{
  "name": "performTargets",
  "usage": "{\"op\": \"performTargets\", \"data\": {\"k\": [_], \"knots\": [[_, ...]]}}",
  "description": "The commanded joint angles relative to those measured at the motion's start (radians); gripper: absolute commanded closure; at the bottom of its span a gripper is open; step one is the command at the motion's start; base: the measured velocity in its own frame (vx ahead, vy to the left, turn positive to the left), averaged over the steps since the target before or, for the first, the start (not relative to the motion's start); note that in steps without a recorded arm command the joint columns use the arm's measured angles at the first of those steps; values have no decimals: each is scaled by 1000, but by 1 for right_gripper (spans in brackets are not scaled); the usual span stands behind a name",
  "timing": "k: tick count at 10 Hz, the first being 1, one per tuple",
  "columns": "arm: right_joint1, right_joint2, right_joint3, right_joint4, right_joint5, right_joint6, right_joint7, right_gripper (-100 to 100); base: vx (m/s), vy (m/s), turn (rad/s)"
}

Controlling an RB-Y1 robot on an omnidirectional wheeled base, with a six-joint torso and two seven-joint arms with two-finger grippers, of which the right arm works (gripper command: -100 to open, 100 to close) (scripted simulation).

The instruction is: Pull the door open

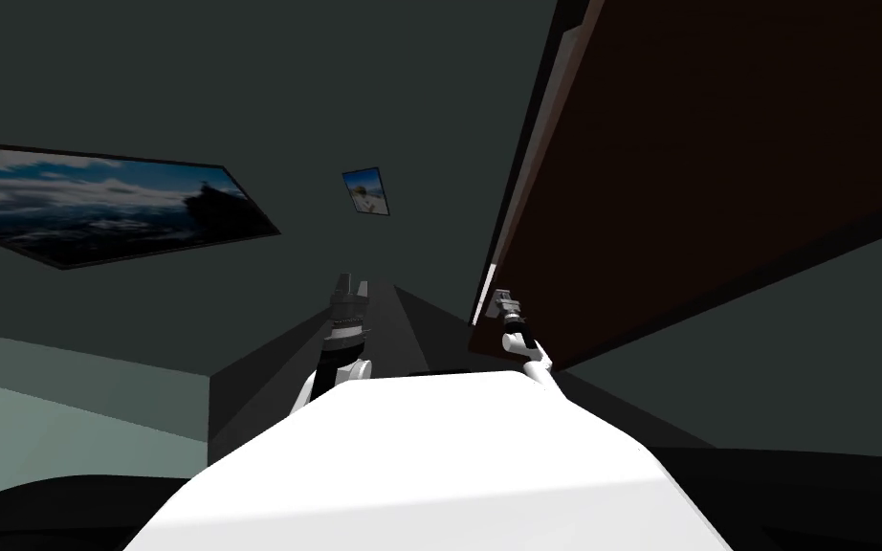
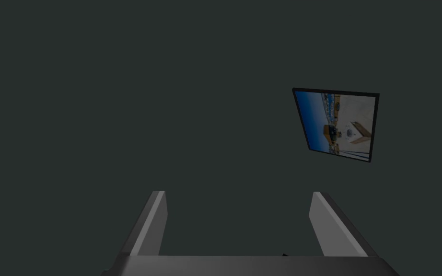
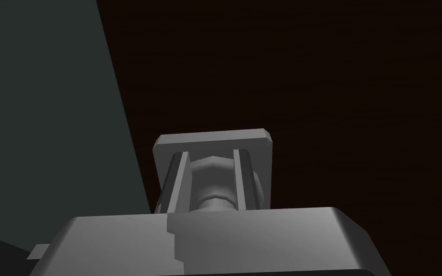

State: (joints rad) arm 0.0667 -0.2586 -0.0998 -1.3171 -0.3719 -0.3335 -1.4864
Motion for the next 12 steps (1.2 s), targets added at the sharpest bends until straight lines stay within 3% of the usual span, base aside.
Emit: {"op": "performTargets", "data": {"k": [1, 3, 5, 6, 7, 8, 12], "knots": [[3, -13, 25, 28, -2, -1, -25, 100, -210, -50, 171], [18, -48, 43, 32, -7, -7, -61, 100, -221, -73, 171], [26, -66, 52, 34, -10, -10, -80, 100, -211, -54, 121], [13, -68, 42, 25, -9, -27, -74, 100, -95, -18, 12], [24, -84, 60, 16, -6, -31, -94, 100, -172, -49, 133], [23, -81, 53, 14, -8, -30, -88, -100, -208, -3, 25], [42, -81, 63, 10, -8, -21, -94, -100, -171, 73, -54]]}}
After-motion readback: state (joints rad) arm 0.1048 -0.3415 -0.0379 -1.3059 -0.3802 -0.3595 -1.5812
